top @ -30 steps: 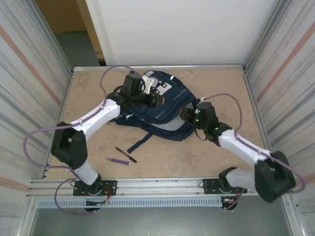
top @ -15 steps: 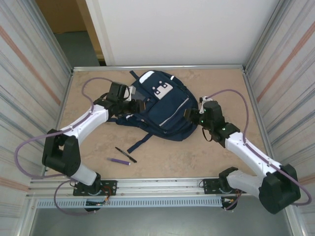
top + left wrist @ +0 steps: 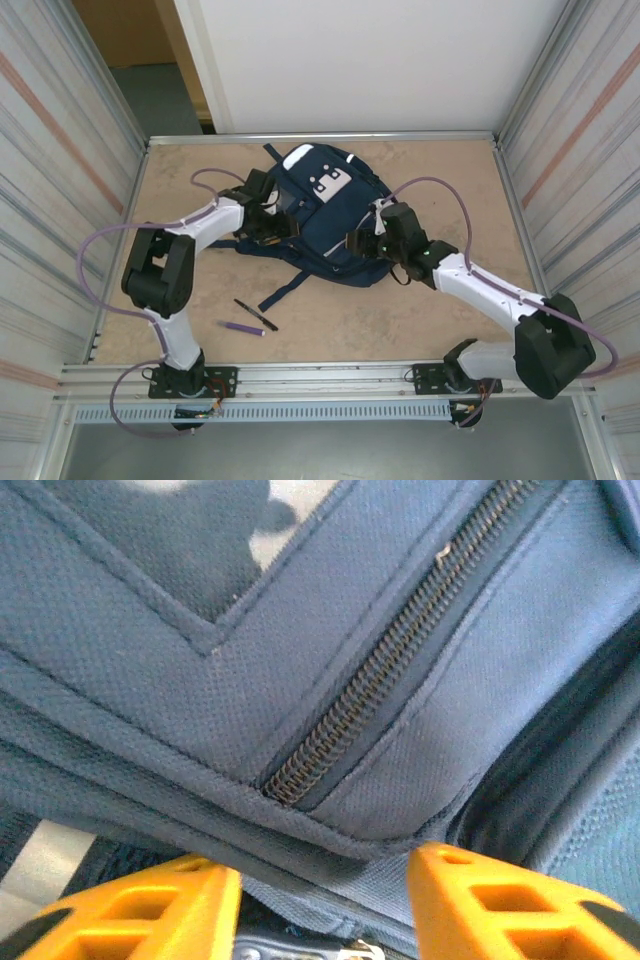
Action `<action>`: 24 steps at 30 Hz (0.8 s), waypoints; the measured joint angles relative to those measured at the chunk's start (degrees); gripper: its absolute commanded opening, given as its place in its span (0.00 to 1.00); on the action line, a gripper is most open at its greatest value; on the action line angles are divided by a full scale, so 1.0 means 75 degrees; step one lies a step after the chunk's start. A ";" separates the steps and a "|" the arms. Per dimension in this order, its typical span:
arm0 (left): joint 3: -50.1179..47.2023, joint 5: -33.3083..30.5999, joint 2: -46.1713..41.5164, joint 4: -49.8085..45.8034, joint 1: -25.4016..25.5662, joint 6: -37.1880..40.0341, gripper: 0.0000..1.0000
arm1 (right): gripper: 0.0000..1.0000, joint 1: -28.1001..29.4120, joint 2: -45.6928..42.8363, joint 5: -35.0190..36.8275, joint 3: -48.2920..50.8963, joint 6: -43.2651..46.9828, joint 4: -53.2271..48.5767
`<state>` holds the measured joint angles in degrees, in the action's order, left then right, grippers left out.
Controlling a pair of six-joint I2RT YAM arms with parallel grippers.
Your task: Pack the student bag
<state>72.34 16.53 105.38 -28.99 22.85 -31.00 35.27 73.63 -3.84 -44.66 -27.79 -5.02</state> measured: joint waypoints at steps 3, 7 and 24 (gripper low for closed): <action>0.0157 0.0015 0.0198 -0.0006 -0.0041 -0.0140 0.21 | 0.56 0.0393 0.0388 0.0093 -0.0236 0.0003 -0.0070; 0.0128 0.0044 0.0181 0.0105 -0.0055 -0.0344 0.00 | 0.56 0.0758 0.0766 0.0309 -0.0347 -0.0064 -0.0175; -0.1754 0.0265 -0.1451 0.1781 0.0437 -0.1743 0.00 | 0.53 -0.0571 0.3279 0.0306 -0.1142 -0.0545 0.0909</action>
<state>59.18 18.52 94.50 -15.64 26.13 -44.07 30.98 98.21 -1.54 -53.23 -31.88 1.80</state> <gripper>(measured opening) 0.048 0.536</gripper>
